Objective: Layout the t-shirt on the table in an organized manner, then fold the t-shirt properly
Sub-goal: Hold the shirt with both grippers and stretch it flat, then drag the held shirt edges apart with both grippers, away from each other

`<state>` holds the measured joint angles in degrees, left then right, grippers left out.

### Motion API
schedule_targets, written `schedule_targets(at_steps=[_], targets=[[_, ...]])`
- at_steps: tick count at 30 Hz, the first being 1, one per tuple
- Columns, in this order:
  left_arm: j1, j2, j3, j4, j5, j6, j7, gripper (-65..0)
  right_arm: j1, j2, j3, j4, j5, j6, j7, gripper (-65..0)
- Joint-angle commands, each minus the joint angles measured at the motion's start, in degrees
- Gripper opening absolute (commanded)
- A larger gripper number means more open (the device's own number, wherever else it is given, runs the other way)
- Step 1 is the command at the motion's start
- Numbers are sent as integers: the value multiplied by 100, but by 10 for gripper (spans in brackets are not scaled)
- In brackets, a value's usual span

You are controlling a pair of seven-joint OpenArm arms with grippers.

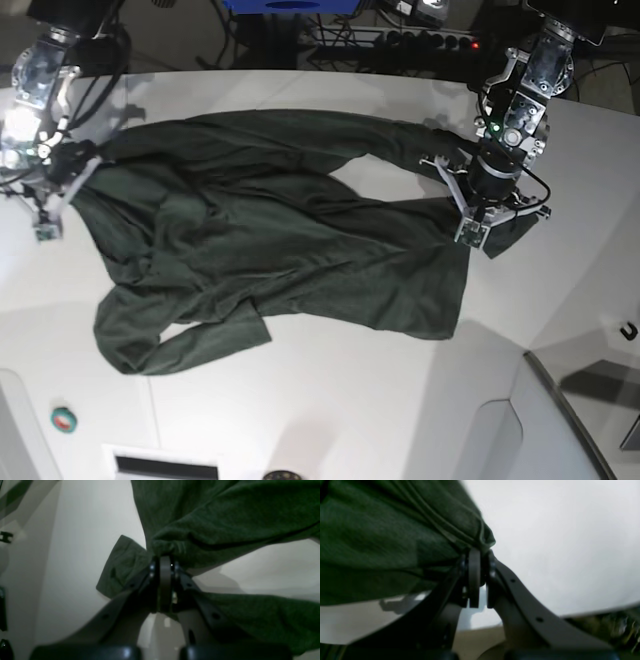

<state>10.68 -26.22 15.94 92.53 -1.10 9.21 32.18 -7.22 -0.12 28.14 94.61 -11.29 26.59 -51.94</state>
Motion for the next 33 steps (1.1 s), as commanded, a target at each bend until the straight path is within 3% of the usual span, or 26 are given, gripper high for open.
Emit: schedule_targets(at_steps=[1,9,12,14,18,21,24,26,33], targets=[[-44,-82,-43,114,44,68,-111,-650,155,60,153,91,-1,-17,82,-644],[176,50,-34,105,53,68,-111,-650,551,60,557,-1474,26,-17,144,-642],[370,33,-43,114,53,68,-111,-650,621,25,742,-1439,26,-17,91,-620],[431,24,-43,193,53,68,-111,-650,498,-1,742,-1149,17,-17,73,-551],[660,6,-140,510,53,68,-111,-650,164,-247,724,-120,8,-8,-120,-330],[827,50,-500,791,53,68,-111,-650,41,-326,610,399,17,0,-173,-311],[1064,50,-896,1081,53,68,-111,-494,32,-335,346,601,8,0,-173,-311],[1240,50,-1238,1266,53,68,-111,-423,85,-265,223,601,8,0,-155,-311],[1381,50,-1889,1353,53,68,-111,-405,736,263,-770,21,34,0,-85,-311]])
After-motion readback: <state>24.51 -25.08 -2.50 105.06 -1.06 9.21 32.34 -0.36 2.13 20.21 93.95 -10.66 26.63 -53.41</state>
